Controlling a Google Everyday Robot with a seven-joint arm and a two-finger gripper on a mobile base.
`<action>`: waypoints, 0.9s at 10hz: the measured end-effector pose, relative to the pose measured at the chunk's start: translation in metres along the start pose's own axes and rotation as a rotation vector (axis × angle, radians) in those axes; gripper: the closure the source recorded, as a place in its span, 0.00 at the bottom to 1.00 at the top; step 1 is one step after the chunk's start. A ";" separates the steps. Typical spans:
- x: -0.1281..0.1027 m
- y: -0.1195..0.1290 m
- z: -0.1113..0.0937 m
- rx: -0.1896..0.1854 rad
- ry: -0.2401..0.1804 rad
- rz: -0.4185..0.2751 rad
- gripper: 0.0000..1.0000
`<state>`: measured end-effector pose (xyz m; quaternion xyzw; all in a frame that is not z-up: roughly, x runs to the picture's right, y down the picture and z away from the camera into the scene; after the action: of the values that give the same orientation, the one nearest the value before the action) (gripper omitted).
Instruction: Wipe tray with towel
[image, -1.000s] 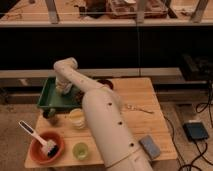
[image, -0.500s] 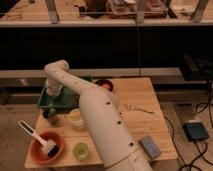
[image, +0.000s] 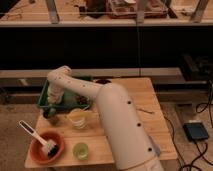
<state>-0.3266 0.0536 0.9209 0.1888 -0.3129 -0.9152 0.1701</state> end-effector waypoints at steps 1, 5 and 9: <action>-0.018 0.012 -0.011 -0.023 -0.002 0.023 1.00; -0.052 0.059 -0.026 -0.091 -0.011 0.139 1.00; -0.011 0.093 -0.020 -0.158 0.028 0.217 1.00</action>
<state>-0.2898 -0.0212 0.9684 0.1524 -0.2559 -0.9105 0.2870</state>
